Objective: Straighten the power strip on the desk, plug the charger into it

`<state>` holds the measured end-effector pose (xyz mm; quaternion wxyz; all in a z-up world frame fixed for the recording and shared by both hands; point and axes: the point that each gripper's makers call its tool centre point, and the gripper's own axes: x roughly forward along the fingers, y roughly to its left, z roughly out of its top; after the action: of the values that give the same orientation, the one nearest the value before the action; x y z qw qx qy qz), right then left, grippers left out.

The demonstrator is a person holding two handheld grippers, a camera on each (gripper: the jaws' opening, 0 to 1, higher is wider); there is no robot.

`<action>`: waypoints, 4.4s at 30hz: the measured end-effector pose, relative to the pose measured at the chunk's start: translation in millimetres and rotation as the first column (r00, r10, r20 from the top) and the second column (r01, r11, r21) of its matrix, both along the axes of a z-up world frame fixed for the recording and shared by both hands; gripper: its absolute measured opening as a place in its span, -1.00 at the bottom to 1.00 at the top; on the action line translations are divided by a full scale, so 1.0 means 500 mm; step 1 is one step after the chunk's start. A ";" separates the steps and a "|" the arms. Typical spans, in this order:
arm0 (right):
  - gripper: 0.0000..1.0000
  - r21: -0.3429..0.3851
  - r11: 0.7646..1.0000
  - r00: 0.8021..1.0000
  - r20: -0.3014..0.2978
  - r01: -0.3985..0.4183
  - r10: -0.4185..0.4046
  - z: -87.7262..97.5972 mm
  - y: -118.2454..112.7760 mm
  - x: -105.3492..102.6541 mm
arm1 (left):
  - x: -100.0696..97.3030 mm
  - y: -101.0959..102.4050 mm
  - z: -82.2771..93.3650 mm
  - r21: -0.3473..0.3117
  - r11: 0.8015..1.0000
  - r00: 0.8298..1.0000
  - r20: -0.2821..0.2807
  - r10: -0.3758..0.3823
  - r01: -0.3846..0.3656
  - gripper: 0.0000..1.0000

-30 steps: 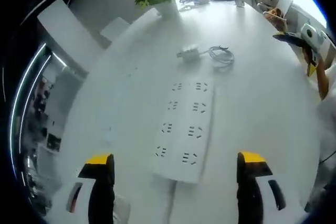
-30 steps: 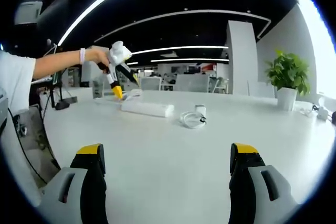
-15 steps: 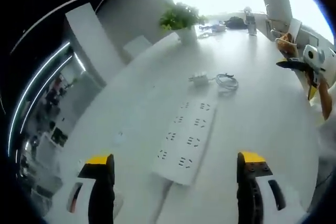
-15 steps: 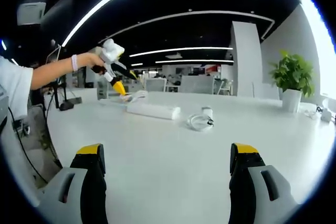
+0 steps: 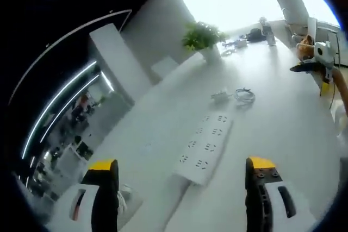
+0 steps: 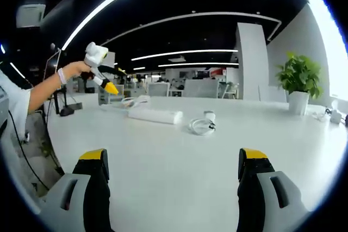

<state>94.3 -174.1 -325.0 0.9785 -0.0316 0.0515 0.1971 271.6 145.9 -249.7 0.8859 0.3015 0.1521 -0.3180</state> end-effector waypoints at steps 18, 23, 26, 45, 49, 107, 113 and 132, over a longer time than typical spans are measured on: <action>0.97 -0.001 1.000 1.000 -0.009 -0.003 0.003 -0.007 -0.001 0.000 | -0.136 0.022 0.042 -0.253 0.966 0.979 0.179 0.097 -0.049 0.99; 0.97 -0.003 1.000 1.000 -0.012 -0.009 0.009 -0.009 0.004 0.001 | -0.170 0.024 0.040 -0.300 0.952 0.968 0.210 0.136 -0.069 0.99; 0.97 -0.005 1.000 1.000 -0.014 -0.011 0.010 -0.011 0.006 0.002 | -0.190 0.024 0.038 -0.314 0.946 0.964 0.221 0.149 -0.075 0.99; 0.97 -0.013 1.000 0.999 -0.025 -0.025 0.024 -0.017 0.029 0.003 | -0.255 0.084 0.007 -0.398 0.896 0.912 0.259 0.317 -0.198 0.99; 0.97 -0.012 1.000 0.999 -0.025 -0.024 0.023 -0.017 0.029 0.005 | -0.268 0.088 -0.020 -0.421 0.880 0.912 0.232 0.338 -0.220 0.99; 0.97 -0.024 0.999 0.996 0.083 -0.030 0.032 0.092 0.048 0.093 | -0.312 0.092 -0.172 -0.536 0.777 0.917 0.015 0.399 -0.329 0.99; 0.99 -0.011 0.999 0.993 0.110 -0.035 0.036 0.116 0.053 0.108 | -0.311 0.092 -0.178 -0.535 0.778 0.919 0.008 0.395 -0.330 0.99; 0.98 -0.060 0.998 0.993 0.115 -0.020 0.027 0.152 0.044 0.213 | -0.308 0.093 -0.180 -0.548 0.771 0.922 0.001 0.388 -0.324 0.99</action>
<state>200.7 -152.0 -248.9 0.9761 -0.0722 -0.0001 0.2048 117.7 192.2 -339.7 0.9856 0.0241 0.0603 -0.1563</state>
